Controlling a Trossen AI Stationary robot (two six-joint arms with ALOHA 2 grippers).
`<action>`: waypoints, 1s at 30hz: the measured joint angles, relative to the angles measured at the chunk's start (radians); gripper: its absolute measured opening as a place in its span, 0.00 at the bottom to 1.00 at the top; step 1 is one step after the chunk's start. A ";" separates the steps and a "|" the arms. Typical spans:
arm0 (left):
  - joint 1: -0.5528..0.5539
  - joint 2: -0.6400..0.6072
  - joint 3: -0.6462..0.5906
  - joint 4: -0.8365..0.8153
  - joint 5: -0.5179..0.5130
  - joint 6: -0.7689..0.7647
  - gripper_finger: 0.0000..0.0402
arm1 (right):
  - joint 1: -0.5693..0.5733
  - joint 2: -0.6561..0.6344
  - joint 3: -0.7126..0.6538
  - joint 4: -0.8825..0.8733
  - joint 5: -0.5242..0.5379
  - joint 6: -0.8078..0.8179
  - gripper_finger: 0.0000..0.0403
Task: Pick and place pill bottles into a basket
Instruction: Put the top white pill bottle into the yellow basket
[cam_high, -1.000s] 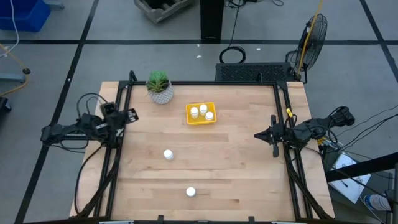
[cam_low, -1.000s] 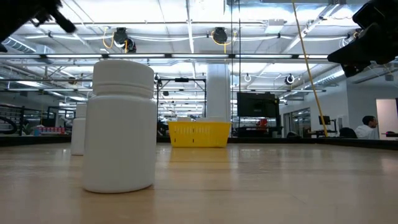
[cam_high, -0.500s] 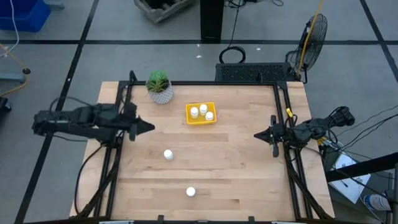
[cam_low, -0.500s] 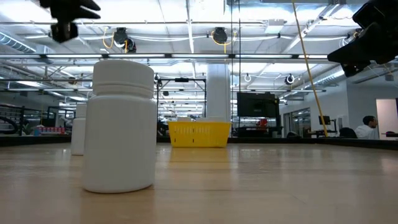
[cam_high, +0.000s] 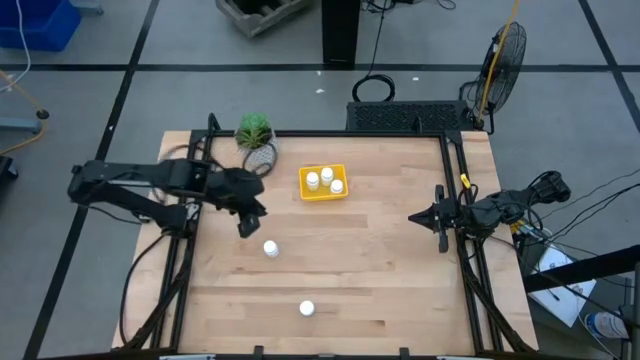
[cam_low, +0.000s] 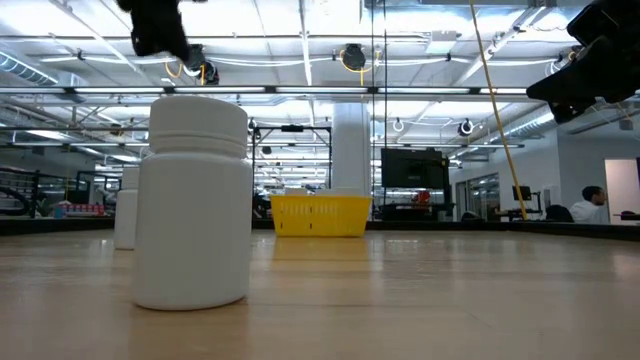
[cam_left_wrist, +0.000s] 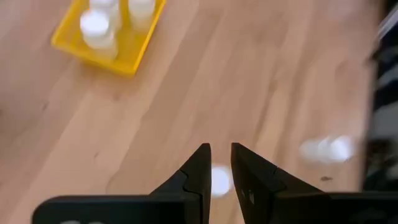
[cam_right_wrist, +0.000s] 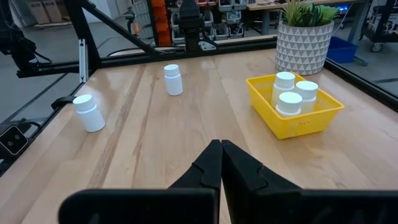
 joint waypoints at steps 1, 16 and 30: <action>0.001 0.016 -0.001 -0.030 -0.002 0.016 0.17 | 0.000 0.000 0.000 0.000 0.000 0.000 0.00; -0.005 0.234 -0.008 -0.055 0.081 -0.108 0.77 | 0.000 0.000 0.000 0.000 0.000 0.000 0.00; -0.066 0.332 -0.014 -0.060 0.075 -0.179 0.85 | 0.000 0.000 0.000 0.000 0.000 0.000 0.00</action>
